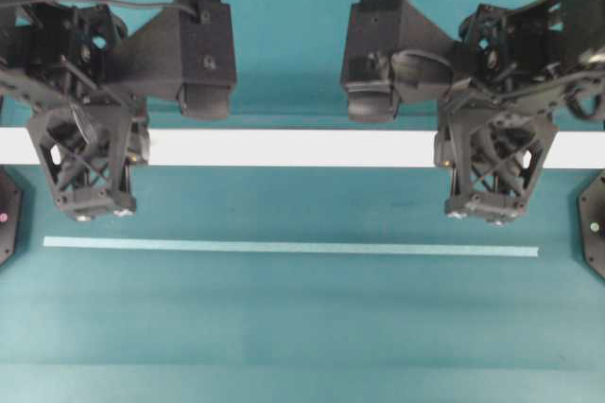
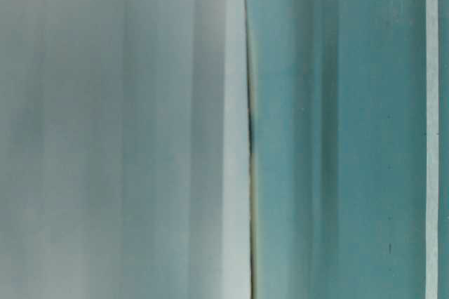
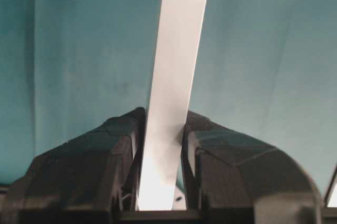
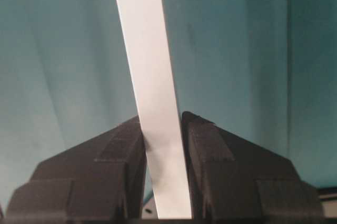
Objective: Lift a wooden board with both hands.
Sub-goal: 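Lift the board upward and back with both grippers together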
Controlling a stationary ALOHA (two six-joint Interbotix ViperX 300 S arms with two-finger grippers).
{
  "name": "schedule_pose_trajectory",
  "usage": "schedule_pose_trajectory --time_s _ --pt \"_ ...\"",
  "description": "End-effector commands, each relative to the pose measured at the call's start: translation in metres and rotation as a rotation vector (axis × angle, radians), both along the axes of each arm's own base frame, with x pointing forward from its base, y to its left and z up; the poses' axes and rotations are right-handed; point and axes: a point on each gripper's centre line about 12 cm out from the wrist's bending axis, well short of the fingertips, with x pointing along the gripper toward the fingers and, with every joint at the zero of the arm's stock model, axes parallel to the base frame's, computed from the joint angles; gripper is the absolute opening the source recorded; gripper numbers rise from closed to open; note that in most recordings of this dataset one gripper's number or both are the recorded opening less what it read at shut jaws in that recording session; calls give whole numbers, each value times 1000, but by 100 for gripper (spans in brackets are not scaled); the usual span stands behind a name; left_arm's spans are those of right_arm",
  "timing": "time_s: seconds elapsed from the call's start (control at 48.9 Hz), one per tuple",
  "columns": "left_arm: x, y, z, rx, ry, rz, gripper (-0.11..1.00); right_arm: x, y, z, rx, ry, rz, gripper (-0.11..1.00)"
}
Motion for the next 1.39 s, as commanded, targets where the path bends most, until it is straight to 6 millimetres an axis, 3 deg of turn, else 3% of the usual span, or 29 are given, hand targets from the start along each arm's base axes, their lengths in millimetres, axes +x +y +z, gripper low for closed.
schedule_pose_trajectory --time_s 0.0,0.552,0.941,1.125,1.371 --pt "1 2 16 -1 -62 12 18 1 -2 12 -1 -48 -14 22" --pt "2 4 24 -1 -85 18 18 1 -2 23 11 -80 -16 21" --pt "3 5 22 0 -81 21 18 0 -5 18 11 -63 -24 21" --pt "5 7 8 -1 -42 25 18 2 -5 -2 11 -9 -21 21" --pt "12 1 -33 -8 36 21 18 7 -3 -46 10 44 -4 22"
